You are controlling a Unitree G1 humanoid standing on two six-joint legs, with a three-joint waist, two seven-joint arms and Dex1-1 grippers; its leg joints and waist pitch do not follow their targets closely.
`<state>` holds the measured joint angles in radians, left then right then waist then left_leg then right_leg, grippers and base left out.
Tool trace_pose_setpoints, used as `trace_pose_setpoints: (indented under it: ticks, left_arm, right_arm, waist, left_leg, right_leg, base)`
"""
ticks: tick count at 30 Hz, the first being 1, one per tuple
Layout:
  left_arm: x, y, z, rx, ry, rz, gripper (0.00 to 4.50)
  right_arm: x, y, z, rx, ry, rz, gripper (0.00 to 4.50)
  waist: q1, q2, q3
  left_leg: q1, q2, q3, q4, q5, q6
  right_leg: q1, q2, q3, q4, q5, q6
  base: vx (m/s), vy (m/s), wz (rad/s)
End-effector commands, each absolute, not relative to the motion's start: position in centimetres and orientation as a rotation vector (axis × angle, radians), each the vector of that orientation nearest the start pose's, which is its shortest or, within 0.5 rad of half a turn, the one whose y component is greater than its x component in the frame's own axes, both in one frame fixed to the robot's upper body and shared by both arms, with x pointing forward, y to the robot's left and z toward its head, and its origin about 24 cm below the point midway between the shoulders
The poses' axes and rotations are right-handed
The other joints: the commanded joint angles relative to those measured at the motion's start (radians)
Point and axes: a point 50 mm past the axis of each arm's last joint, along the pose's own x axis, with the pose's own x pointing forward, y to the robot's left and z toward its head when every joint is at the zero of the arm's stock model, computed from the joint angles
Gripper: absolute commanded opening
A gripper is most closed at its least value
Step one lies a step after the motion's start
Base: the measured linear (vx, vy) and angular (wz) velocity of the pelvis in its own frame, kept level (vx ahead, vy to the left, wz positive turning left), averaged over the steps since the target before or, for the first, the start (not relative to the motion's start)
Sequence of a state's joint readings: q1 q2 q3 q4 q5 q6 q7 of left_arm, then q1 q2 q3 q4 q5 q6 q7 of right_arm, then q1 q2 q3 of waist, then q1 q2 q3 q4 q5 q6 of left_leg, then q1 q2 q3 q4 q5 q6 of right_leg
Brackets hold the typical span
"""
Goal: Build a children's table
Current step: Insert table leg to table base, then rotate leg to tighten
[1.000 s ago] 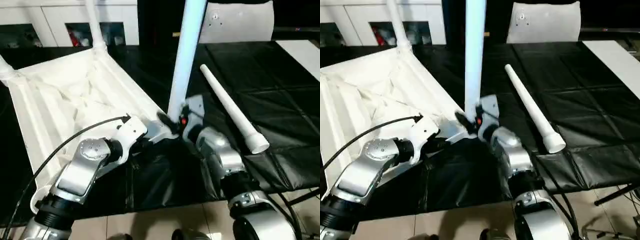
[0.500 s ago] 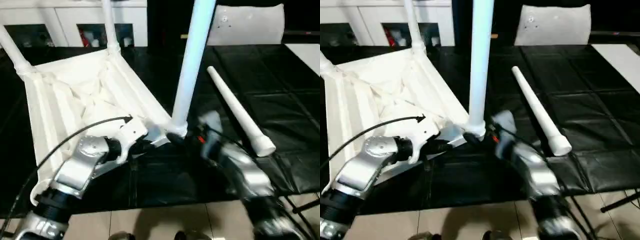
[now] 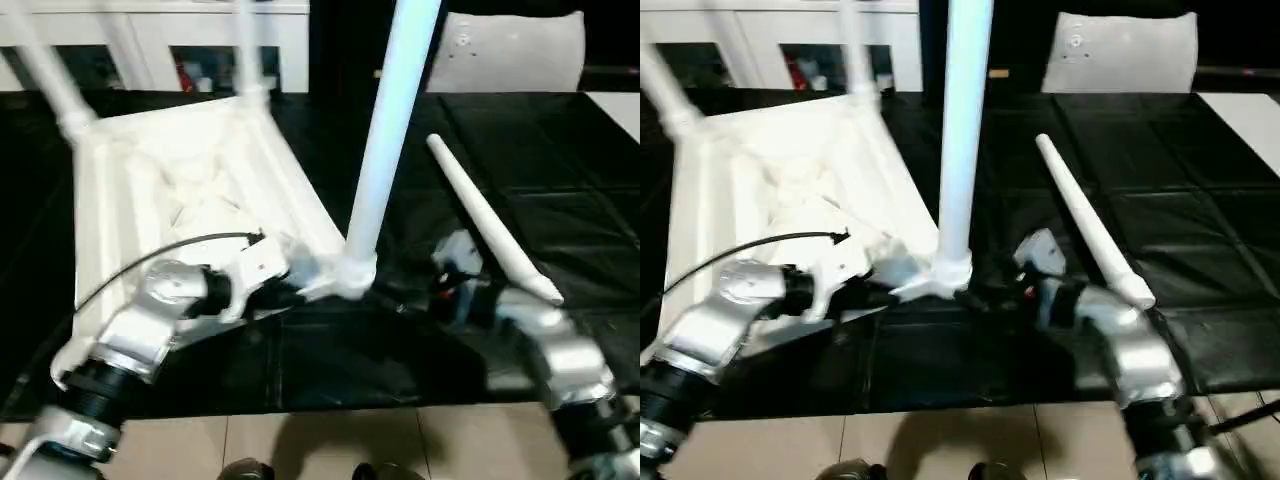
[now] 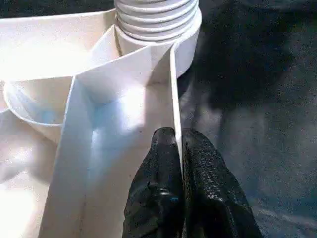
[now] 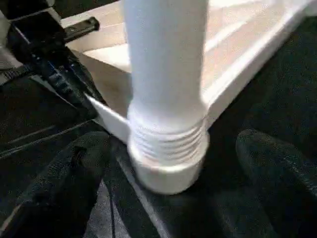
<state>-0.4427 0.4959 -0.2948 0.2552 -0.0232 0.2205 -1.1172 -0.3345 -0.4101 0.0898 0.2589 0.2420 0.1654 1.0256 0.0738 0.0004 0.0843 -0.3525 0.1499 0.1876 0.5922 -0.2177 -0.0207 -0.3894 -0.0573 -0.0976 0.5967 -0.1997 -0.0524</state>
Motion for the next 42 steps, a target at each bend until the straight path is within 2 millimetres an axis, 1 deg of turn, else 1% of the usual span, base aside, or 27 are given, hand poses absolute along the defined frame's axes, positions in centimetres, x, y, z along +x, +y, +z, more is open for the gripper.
trace_pose_setpoints:
  ticks: [1, 2, 3, 5, 6, 8, 10, 11, 12, 14, 16, 17, 18, 20, 21, 23, 26, 28, 31, 32, 33, 34, 36, 39, 40, 41, 42]
  left_arm:
    - [29.0, 13.4, 7.0, 0.503, 0.381, -1.390, 0.00]
    - [29.1, 13.4, 7.0, 0.513, 0.386, -1.407, 0.00]
    - [29.1, 13.4, 7.0, 0.520, 0.389, -1.419, 0.00]
    - [29.1, 13.5, 6.9, 0.533, 0.401, -1.453, 0.00]
    - [29.0, 13.5, 7.0, 0.551, 0.397, -1.498, 0.00]
    - [29.0, 13.5, 6.9, 0.561, 0.400, -1.522, 0.00]
    - [29.1, 13.5, 6.9, 0.580, 0.399, -1.537, 0.00]
    - [29.1, 13.5, 6.9, 0.584, 0.399, -1.543, 0.00]
    - [29.1, 13.4, 6.9, 0.589, 0.401, -1.553, 0.00]
    - [29.1, 13.4, 6.9, 0.591, 0.401, -1.559, 0.00]
    - [29.2, 13.3, 6.9, 0.596, 0.399, -1.571, 0.00]
    - [29.2, 13.2, 6.9, 0.599, 0.397, -1.578, 0.00]
    - [29.3, 13.2, 6.9, 0.601, 0.396, -1.581, 0.00]
    - [29.3, 13.2, 6.9, 0.603, 0.396, -1.582, 0.00]
    - [29.3, 13.3, 6.8, 0.606, 0.396, -1.584, 0.00]
    - [29.3, 13.3, 6.8, 0.608, 0.397, -1.584, 0.00]
    - [29.4, 13.4, 6.8, 0.611, 0.399, -1.579, 0.00]
    - [29.5, 13.5, 6.8, 0.612, 0.401, -1.571, 0.00]
    - [29.6, 13.6, 6.7, 0.605, 0.401, -1.558, 0.00]
    - [29.6, 13.6, 6.7, 0.599, 0.401, -1.557, 0.00]
    - [29.6, 13.6, 6.7, 0.596, 0.401, -1.556, 0.00]
    - [29.6, 13.7, 6.7, 0.594, 0.401, -1.556, 0.00]
    - [29.6, 13.7, 6.7, 0.556, 0.400, -1.537, 0.00]
    - [29.7, 13.6, 6.7, 0.513, 0.389, -1.498, 0.00]
    - [29.9, 13.3, 6.8, 0.466, 0.375, -1.461, 0.00]
    - [29.9, 13.3, 6.8, 0.466, 0.375, -1.461, 0.00]
    - [29.9, 13.1, 6.8, 0.439, 0.366, -1.440, 0.00]
  right_arm:
    - [29.0, -16.1, 6.9, -0.147, 0.205, 1.121, 4.47]
    - [29.0, -16.0, 7.1, -0.158, 0.207, 1.148, 4.47]
    - [29.0, -15.9, 7.1, -0.165, 0.208, 1.167, 4.47]
    - [29.1, -15.6, 7.3, -0.185, 0.213, 1.212, 4.47]
    - [29.1, -15.4, 7.3, -0.201, 0.218, 1.256, 4.47]
    - [29.0, -15.3, 7.2, -0.212, 0.227, 1.293, 4.47]
    - [29.0, -15.1, 7.1, -0.229, 0.237, 1.328, 4.47]
    - [29.0, -15.0, 7.1, -0.237, 0.241, 1.339, 4.47]
    - [29.0, -14.9, 7.0, -0.251, 0.247, 1.354, 4.32]
    - [29.0, -14.8, 6.9, -0.260, 0.251, 1.364, 4.32]
    - [29.1, -14.7, 6.9, -0.275, 0.256, 1.385, 4.12]
    - [29.2, -14.6, 6.9, -0.282, 0.261, 1.400, 4.12]
    - [29.2, -14.6, 6.8, -0.285, 0.264, 1.408, 3.94]
    - [29.2, -14.6, 6.8, -0.290, 0.266, 1.415, 3.94]
    - [29.2, -14.6, 6.7, -0.298, 0.270, 1.422, 3.88]
    - [29.2, -14.6, 6.7, -0.302, 0.272, 1.424, 3.61]
    - [29.2, -14.6, 6.6, -0.312, 0.277, 1.429, 3.43]
    - [29.3, -14.6, 6.6, -0.313, 0.280, 1.433, 3.18]
    - [29.3, -14.5, 6.4, -0.292, 0.282, 1.442, 2.99]
    - [29.2, -14.4, 6.3, -0.283, 0.283, 1.445, 2.88]
    - [29.2, -14.3, 6.3, -0.276, 0.285, 1.447, 2.81]
    - [29.1, -14.3, 6.2, -0.273, 0.285, 1.447, 2.81]
    - [28.6, -13.9, 5.6, -0.183, 0.302, 1.445, 2.78]
    - [28.3, -13.5, 5.0, -0.113, 0.302, 1.400, 2.74]
    - [28.1, -13.0, 4.6, -0.062, 0.296, 1.356, 2.74]
    - [28.1, -13.0, 4.6, -0.062, 0.296, 1.356, 2.74]
    - [28.0, -12.6, 4.4, -0.037, 0.292, 1.332, 2.74]
  waist:
    - [-0.002, 0.005, -0.075]
    - [0.001, 0.002, -0.074]
    - [0.007, 0.003, -0.074]
    - [0.014, 0.003, -0.074]
    - [0.015, -0.007, -0.073]
    - [0.018, -0.002, -0.073]
    - [0.020, -0.002, -0.073]
    - [0.020, -0.005, -0.072]
    - [0.020, -0.004, -0.072]
    - [0.020, -0.005, -0.073]
    - [0.021, -0.007, -0.073]
    - [0.020, -0.008, -0.073]
    - [0.021, -0.007, -0.073]
    - [0.021, -0.008, -0.073]
    - [0.020, -0.010, -0.073]
    - [0.021, -0.010, -0.073]
    - [0.021, -0.010, -0.074]
    - [0.021, -0.013, -0.073]
    - [0.022, -0.011, -0.071]
    - [0.023, -0.008, -0.072]
    - [0.022, -0.009, -0.072]
    - [0.022, -0.009, -0.072]
    - [0.023, -0.008, -0.073]
    - [0.024, -0.007, -0.073]
    - [0.024, -0.003, -0.073]
    - [0.023, -0.005, -0.071]
    - [0.021, -0.005, -0.069]
  left_leg:
    - [0.007, 0.096, -0.039, -0.059, -0.011, 0.118]
    - [0.009, 0.098, -0.038, -0.058, -0.002, 0.124]
    - [0.010, 0.099, -0.038, -0.057, 0.002, 0.129]
    - [0.009, 0.099, -0.036, -0.056, -0.003, 0.128]
    - [0.008, 0.099, -0.036, -0.057, -0.006, 0.126]
    - [0.007, 0.099, -0.037, -0.057, -0.017, 0.119]
    - [0.007, 0.101, -0.037, -0.057, -0.026, 0.108]
    - [0.006, 0.101, -0.038, -0.057, -0.031, 0.104]
    - [0.007, 0.100, -0.037, -0.057, -0.031, 0.101]
    - [0.007, 0.099, -0.037, -0.056, -0.030, 0.100]
    - [0.005, 0.098, -0.037, -0.056, -0.022, 0.100]
    - [0.004, 0.097, -0.036, -0.055, -0.021, 0.103]
    - [0.004, 0.097, -0.036, -0.054, -0.025, 0.105]
    - [0.004, 0.099, -0.037, -0.055, -0.027, 0.102]
    - [0.003, 0.098, -0.036, -0.054, -0.026, 0.102]
    - [0.002, 0.097, -0.037, -0.054, -0.023, 0.104]
    - [0.004, 0.098, -0.036, -0.054, -0.022, 0.106]
    - [0.002, 0.097, -0.036, -0.053, -0.022, 0.108]
    - [0.003, 0.098, -0.036, -0.054, -0.032, 0.104]
    - [0.003, 0.098, -0.037, -0.054, -0.032, 0.103]
    - [0.004, 0.099, -0.037, -0.054, -0.034, 0.101]
    - [0.004, 0.099, -0.037, -0.054, -0.035, 0.101]
    - [0.003, 0.099, -0.037, -0.054, -0.032, 0.102]
    - [0.003, 0.101, -0.037, -0.054, -0.036, 0.097]
    - [0.004, 0.102, -0.038, -0.056, -0.043, 0.089]
    - [0.003, 0.103, -0.039, -0.057, -0.052, 0.085]
    - [0.005, 0.099, -0.039, -0.058, -0.076, 0.076]
  right_leg:
    - [0.056, -0.116, 0.077, -0.051, -0.041, -0.235]
    - [0.054, -0.115, 0.077, -0.049, -0.024, -0.239]
    - [0.052, -0.116, 0.076, -0.047, -0.022, -0.241]
    - [0.053, -0.118, 0.077, -0.047, -0.030, -0.239]
    - [0.053, -0.117, 0.076, -0.048, -0.039, -0.236]
    - [0.053, -0.120, 0.077, -0.048, -0.062, -0.232]
    - [0.053, -0.121, 0.077, -0.049, -0.079, -0.227]
    - [0.053, -0.121, 0.076, -0.049, -0.087, -0.227]
    - [0.052, -0.121, 0.076, -0.049, -0.088, -0.225]
    - [0.052, -0.122, 0.077, -0.048, -0.087, -0.227]
    - [0.054, -0.122, 0.077, -0.047, -0.084, -0.226]
    - [0.054, -0.122, 0.077, -0.048, -0.085, -0.224]
    - [0.054, -0.122, 0.077, -0.049, -0.094, -0.222]
    - [0.054, -0.122, 0.077, -0.049, -0.102, -0.218]
    - [0.054, -0.122, 0.077, -0.049, -0.104, -0.218]
    - [0.054, -0.121, 0.077, -0.049, -0.104, -0.217]
    - [0.052, -0.121, 0.077, -0.048, -0.107, -0.216]
    - [0.053, -0.121, 0.077, -0.049, -0.109, -0.215]
    - [0.052, -0.121, 0.077, -0.051, -0.132, -0.212]
    - [0.052, -0.121, 0.077, -0.051, -0.133, -0.212]
    - [0.052, -0.121, 0.076, -0.051, -0.133, -0.212]
    - [0.051, -0.120, 0.077, -0.051, -0.132, -0.212]
    - [0.053, -0.121, 0.077, -0.049, -0.120, -0.217]
    - [0.052, -0.123, 0.077, -0.049, -0.117, -0.219]
    - [0.052, -0.123, 0.077, -0.051, -0.124, -0.219]
    - [0.052, -0.123, 0.078, -0.052, -0.132, -0.218]
    - [0.052, -0.124, 0.077, -0.058, -0.170, -0.213]
  base:
    - [0.000, 0.000, 0.00]
    - [0.000, 0.000, 0.00]
    - [0.000, 0.000, 0.00]
    - [0.000, 0.000, 0.00]
    - [0.000, 0.000, 0.00]
    - [0.000, 0.000, 0.00]
    - [0.000, 0.000, 0.00]
    - [0.000, 0.000, 0.00]
    - [0.000, 0.000, 0.00]
    - [0.000, 0.000, 0.00]
    - [0.000, 0.000, 0.00]
    - [0.000, 0.000, 0.00]
    - [0.000, 0.000, 0.00]
    - [0.000, 0.000, 0.00]
    - [0.000, 0.000, 0.00]
    - [0.000, 0.000, 0.00]
    - [0.000, 0.000, 0.00]
    - [0.000, 0.000, 0.00]
    - [0.000, 0.000, 0.00]
    - [0.000, 0.000, 0.00]
    - [0.000, 0.000, 0.00]
    - [0.000, 0.000, 0.00]
    - [0.000, 0.000, 0.00]
    - [0.000, 0.000, 0.00]
    - [0.000, 0.000, 0.00]
    - [0.000, 0.000, 0.00]
    - [0.000, 0.000, 0.00]
